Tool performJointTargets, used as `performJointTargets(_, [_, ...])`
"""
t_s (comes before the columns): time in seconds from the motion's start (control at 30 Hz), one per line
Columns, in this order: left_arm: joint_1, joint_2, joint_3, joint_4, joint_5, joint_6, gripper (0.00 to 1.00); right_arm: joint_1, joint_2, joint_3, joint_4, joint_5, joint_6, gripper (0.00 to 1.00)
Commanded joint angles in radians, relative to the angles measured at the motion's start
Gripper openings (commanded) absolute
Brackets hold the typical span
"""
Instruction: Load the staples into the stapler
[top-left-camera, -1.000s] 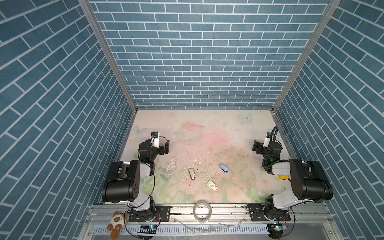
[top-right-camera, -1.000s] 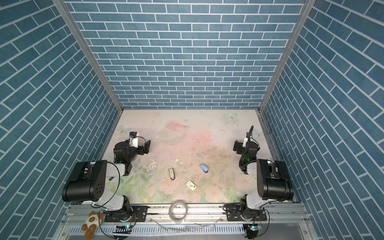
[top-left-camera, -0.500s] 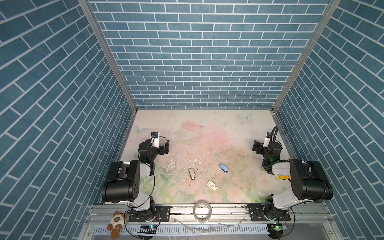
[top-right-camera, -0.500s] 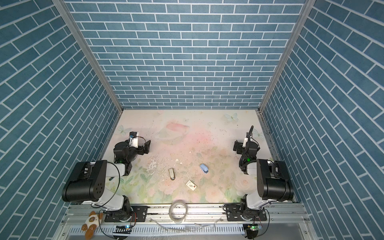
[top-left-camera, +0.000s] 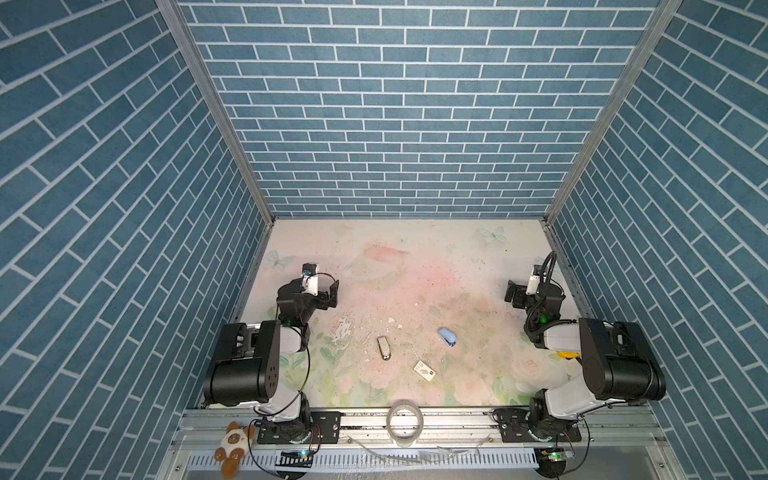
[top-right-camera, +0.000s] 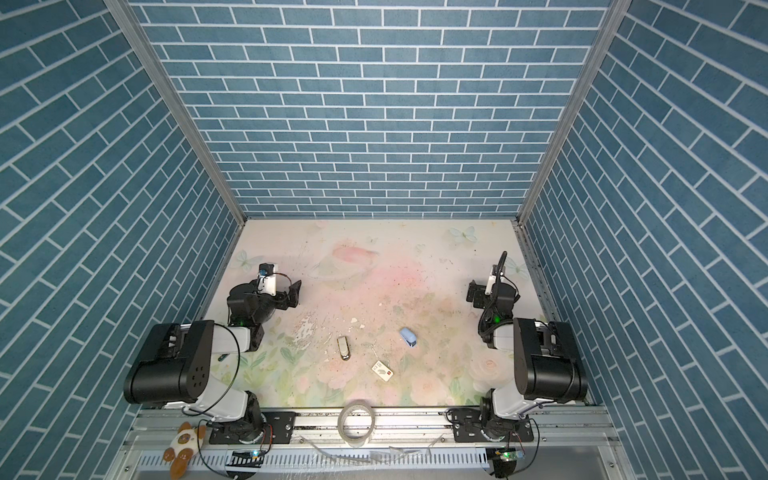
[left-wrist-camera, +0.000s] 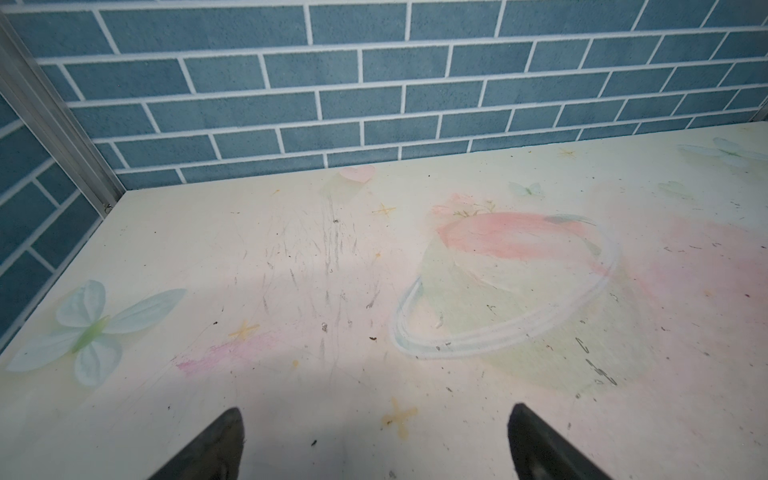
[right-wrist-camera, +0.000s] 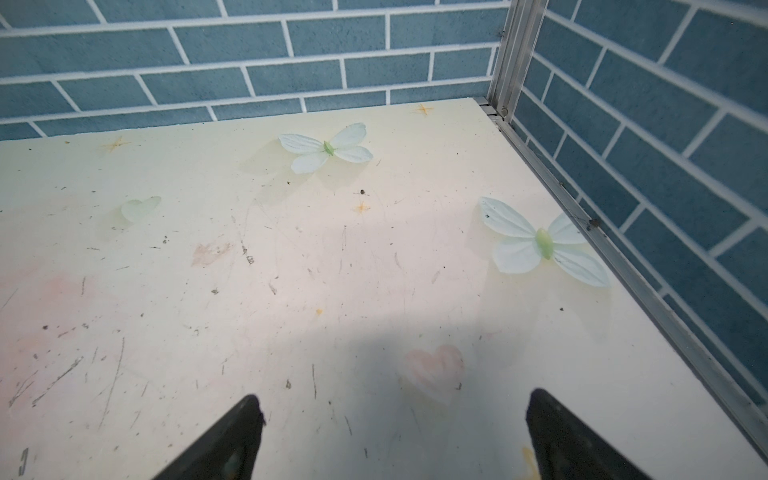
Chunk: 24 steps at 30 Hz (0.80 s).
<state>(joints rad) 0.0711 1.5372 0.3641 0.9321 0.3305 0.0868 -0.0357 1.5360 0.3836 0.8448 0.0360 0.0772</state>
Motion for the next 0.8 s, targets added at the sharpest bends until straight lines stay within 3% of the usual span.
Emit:
performJointTargets(0.0, [-0.005,-0.002,0.0,-0.007,-0.004,0.006,1.0,-0.001,0.003,0.012,0.011,-0.009,-0.034,0.99])
performJointTargets(0.27, [-0.008,-0.003,0.003,-0.017,-0.01,0.011,0.99,0.0,0.003,0.012,0.01,-0.01,-0.034,0.99])
performJointTargets(0.47, [-0.008,-0.009,0.002,-0.018,0.014,0.018,1.0,-0.001,-0.017,0.017,-0.009,0.067,-0.006,0.99])
performJointTargets(0.7, [-0.018,-0.094,0.114,-0.284,-0.05,0.006,1.0,0.007,-0.195,0.046,-0.23,0.121,0.016,0.99])
performJointTargets(0.77, [-0.017,-0.119,0.204,-0.485,-0.059,0.005,1.0,0.007,-0.265,0.043,-0.272,0.147,0.031,0.99])
